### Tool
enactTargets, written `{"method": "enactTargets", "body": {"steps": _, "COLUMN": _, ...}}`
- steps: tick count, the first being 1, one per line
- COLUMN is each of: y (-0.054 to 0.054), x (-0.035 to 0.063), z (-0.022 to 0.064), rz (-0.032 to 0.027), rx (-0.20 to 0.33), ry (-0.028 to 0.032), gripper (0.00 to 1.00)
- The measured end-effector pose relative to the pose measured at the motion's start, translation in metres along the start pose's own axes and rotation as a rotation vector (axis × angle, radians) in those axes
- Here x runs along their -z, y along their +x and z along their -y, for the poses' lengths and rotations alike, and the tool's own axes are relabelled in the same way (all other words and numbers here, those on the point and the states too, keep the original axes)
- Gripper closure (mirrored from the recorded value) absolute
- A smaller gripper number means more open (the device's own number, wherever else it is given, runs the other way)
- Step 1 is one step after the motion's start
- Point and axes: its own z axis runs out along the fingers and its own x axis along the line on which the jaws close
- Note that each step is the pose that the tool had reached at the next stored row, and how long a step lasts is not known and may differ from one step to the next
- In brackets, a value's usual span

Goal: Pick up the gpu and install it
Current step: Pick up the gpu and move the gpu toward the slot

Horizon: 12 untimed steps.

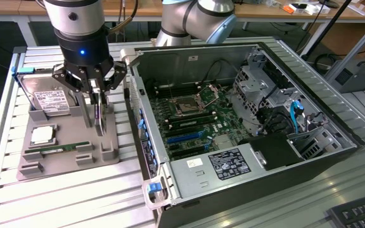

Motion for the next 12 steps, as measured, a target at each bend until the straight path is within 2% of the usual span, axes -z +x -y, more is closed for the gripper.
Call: {"method": "enactTargets", "body": {"steps": 12, "y": -0.0002, "x": 0.0069, "z": -0.0002, "rz": 0.0, "rx": 0.0, "ry": 0.0, "gripper": 0.73}}
